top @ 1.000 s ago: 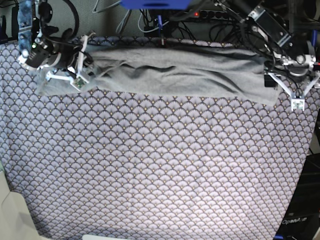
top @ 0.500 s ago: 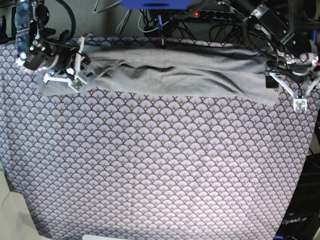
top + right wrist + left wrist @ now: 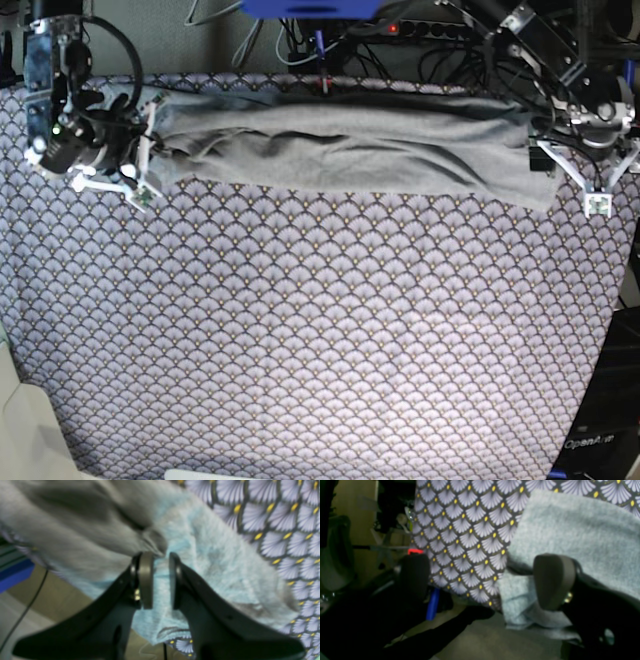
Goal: Fold the T-shirt properly
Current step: 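Pull the fabric back toward the shirt end with right gripper, then release the shirt end and move the left gripper to the strip's other end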
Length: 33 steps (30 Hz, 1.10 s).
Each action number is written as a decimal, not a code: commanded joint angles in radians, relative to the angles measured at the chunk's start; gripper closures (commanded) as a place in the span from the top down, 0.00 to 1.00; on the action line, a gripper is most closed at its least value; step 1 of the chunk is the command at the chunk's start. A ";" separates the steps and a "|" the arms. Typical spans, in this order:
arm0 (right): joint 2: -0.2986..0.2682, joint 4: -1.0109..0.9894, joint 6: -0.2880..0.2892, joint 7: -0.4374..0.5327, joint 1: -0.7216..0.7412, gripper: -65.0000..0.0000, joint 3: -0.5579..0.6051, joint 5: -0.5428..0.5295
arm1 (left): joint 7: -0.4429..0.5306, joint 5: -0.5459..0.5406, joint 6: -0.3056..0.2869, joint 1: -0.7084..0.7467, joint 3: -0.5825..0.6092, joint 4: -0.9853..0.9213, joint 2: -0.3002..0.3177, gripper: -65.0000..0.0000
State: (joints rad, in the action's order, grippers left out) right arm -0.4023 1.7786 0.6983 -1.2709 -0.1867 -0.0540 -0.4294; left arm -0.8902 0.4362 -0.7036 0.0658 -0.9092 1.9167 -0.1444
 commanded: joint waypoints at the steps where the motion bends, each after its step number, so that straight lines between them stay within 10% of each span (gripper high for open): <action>1: -0.019 -0.013 0.000 0.001 0.010 0.20 -0.007 -0.003 | 0.013 -0.004 0.005 -0.010 0.000 0.016 0.009 1.00; 14: -0.131 -0.107 0.000 0.072 0.026 0.20 -0.007 0.053 | 0.013 -0.004 0.005 -0.014 0.000 0.016 0.009 1.00; 21: -0.126 -0.107 0.000 0.073 0.036 0.20 -0.030 0.271 | 0.019 -0.004 0.005 -0.014 0.002 -0.018 0.009 1.00; 33: -0.134 -0.107 0.000 0.075 0.037 0.20 -0.180 0.287 | 0.013 -0.004 0.005 -0.019 0.000 -0.018 0.007 1.00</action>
State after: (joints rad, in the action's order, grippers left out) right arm -0.5167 1.6558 0.6987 -1.2026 -0.1616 -0.2264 -0.1432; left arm -0.8875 0.4362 -0.7033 0.0574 -0.9089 1.8778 -0.1452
